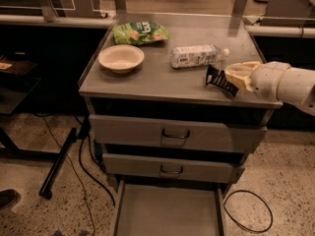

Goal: Pick rxbar chocolate from bottom drawer and place on counter

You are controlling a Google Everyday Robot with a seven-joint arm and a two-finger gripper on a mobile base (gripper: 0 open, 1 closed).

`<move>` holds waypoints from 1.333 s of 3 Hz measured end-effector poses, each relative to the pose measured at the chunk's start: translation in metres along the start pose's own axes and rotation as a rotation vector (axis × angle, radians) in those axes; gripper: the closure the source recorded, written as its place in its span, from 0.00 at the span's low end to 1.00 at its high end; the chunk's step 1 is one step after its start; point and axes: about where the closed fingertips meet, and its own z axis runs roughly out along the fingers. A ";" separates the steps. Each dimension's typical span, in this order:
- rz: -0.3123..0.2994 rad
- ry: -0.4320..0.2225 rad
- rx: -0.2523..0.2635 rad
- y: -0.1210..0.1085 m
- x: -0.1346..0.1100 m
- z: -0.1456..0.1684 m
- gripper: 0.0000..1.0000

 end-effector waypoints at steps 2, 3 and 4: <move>0.000 0.000 0.000 0.000 0.000 0.000 0.50; 0.000 0.000 0.000 0.000 0.000 0.000 0.27; 0.000 0.000 0.000 0.000 0.000 0.000 0.04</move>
Offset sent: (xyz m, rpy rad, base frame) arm 0.0000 0.0000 0.0000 0.0000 0.0000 0.0000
